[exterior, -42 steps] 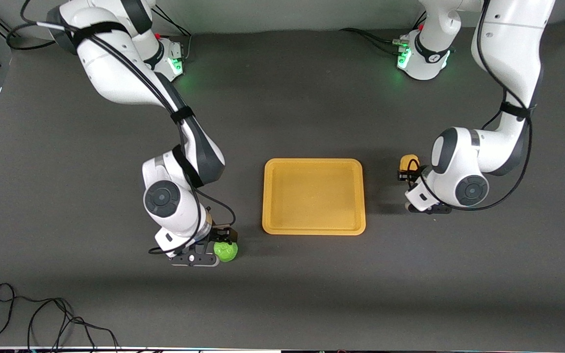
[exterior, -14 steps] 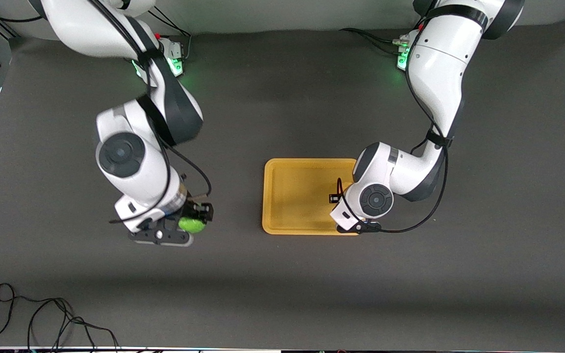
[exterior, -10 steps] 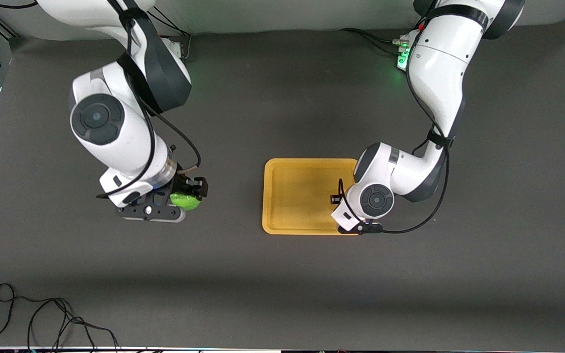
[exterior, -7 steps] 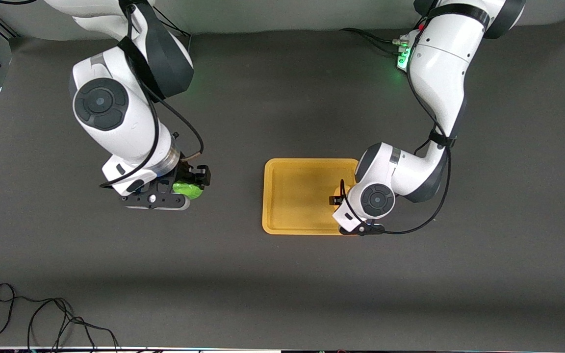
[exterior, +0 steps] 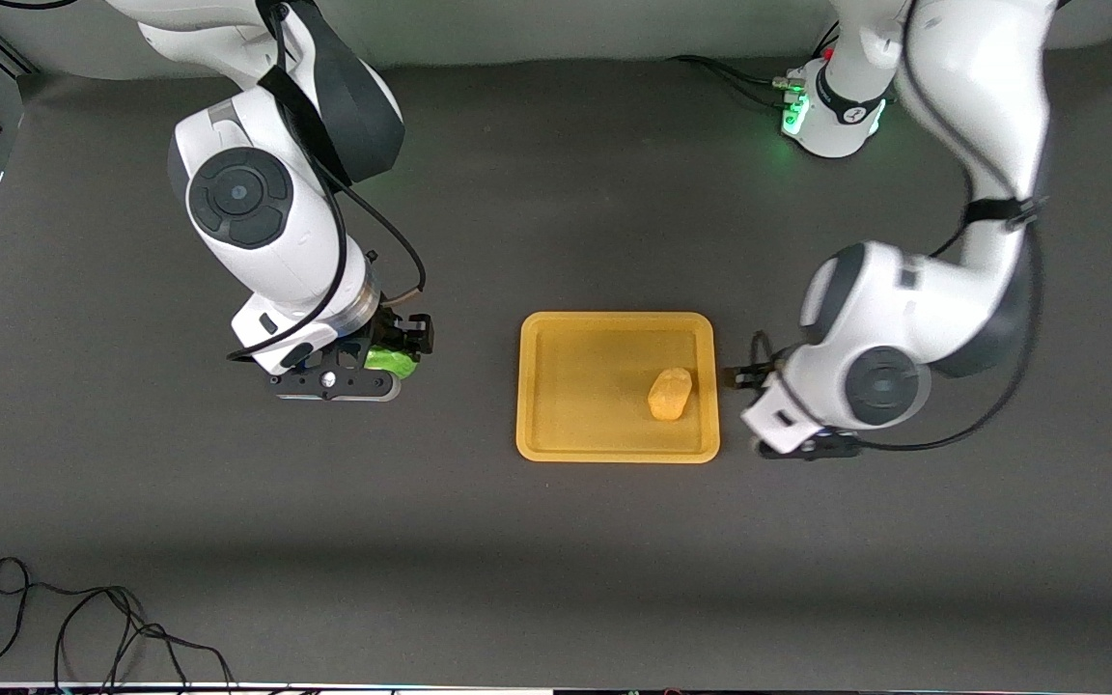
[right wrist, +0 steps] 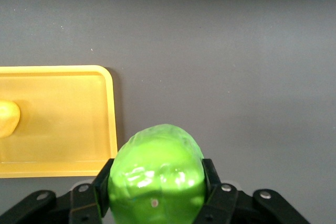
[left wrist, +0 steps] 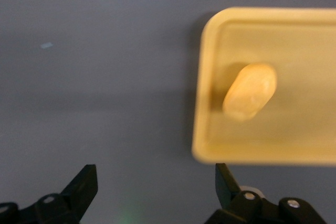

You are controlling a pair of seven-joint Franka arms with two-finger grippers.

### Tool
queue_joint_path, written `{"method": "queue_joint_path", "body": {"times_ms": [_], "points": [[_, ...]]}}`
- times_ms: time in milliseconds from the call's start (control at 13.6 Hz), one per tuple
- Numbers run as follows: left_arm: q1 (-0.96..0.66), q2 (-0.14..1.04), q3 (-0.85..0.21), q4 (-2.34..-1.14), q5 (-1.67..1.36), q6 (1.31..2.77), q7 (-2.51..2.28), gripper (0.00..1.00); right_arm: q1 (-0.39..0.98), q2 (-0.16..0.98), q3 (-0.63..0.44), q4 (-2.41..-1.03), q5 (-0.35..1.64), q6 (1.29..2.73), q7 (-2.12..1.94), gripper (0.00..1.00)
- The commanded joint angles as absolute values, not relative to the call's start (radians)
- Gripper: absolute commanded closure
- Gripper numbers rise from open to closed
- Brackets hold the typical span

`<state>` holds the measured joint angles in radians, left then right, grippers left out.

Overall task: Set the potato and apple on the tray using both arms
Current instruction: 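Release the potato on the tray and withdraw the left gripper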

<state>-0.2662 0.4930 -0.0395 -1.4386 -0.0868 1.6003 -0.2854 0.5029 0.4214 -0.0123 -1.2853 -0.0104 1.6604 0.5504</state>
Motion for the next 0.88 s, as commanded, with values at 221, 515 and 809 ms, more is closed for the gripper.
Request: {"method": "queue_joint_path", "body": {"times_ms": [221, 515, 809], "points": [[-0.108, 0.263, -0.043, -1.474, -0.057, 1.476, -0.074, 0.0, 0.618, 0.448, -0.017, -1.299, 0.002, 1.742, 0.727, 0.5], [-0.04, 0.097, -0.041, -1.575, -0.048, 1.558, 0.095, 0.0, 0.786, 0.59, -0.018, -1.156, -0.011, 1.769, 1.003, 0.5], [0.0, -0.06, -0.034, -1.808, -0.028, 1.781, 0.173, 0.0, 0.865, 0.705, -0.018, -1.072, -0.012, 1.83, 1.121, 0.5]]}}
